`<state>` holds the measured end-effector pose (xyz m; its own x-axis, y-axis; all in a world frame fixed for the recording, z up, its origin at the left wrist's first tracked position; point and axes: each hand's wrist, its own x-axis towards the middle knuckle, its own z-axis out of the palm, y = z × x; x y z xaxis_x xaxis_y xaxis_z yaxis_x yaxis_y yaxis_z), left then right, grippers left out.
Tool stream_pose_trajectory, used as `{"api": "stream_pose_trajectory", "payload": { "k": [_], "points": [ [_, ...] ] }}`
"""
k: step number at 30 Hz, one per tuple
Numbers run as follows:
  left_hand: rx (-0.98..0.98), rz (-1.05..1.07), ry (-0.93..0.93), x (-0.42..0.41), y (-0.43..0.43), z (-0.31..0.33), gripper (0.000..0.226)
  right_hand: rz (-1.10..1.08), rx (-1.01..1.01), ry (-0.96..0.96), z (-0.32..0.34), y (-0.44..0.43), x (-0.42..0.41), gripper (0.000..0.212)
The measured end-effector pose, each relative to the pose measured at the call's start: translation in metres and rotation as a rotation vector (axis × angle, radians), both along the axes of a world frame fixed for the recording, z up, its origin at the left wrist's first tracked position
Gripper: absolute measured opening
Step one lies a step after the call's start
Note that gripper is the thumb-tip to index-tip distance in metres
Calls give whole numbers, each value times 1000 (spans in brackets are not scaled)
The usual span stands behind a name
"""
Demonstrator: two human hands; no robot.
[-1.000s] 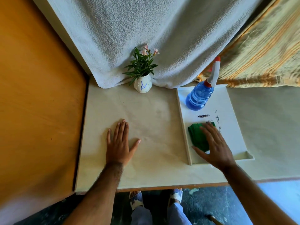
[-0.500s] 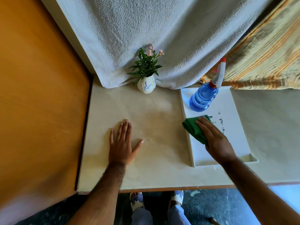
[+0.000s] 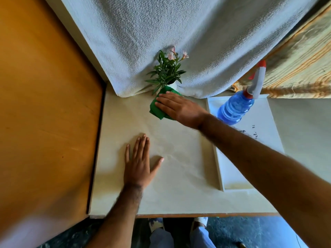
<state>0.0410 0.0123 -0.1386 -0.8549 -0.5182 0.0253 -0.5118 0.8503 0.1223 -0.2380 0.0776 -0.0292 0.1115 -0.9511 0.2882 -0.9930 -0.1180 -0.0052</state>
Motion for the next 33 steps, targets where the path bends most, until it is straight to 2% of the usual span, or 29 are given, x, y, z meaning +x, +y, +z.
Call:
{"api": "stream_pose_trajectory", "payload": {
  "k": [3,7,12,16,19,22,25,29,33],
  "points": [
    [-2,1,-17,1,1,0,96,48,48,33,-9,-6,-13,35],
    [-6,0,-19,0,0,-1,96,53,156,-27,-21,-6,-25,42],
    [-8,2,-18,0,-1,-4,97,56,223,-157,-38,-5,-14,44],
    [-12,-2,-2,0,-1,-4,97,-32,281,-331,-41,-4,-5,50],
    [-20,-3,12,1,0,-4,96,-7,220,-328,-39,-4,4,44],
    [-15,-4,2,0,0,-3,96,53,72,-231,-31,-3,5,32],
    [-10,1,-28,0,0,-1,96,44,-61,-146,-17,-9,-9,30],
    [-9,0,-37,0,-1,-2,96,78,-26,-101,-11,-10,-26,32],
    [-14,-7,-32,0,-1,-3,96,56,19,-174,-12,-11,-28,33]
  ]
}}
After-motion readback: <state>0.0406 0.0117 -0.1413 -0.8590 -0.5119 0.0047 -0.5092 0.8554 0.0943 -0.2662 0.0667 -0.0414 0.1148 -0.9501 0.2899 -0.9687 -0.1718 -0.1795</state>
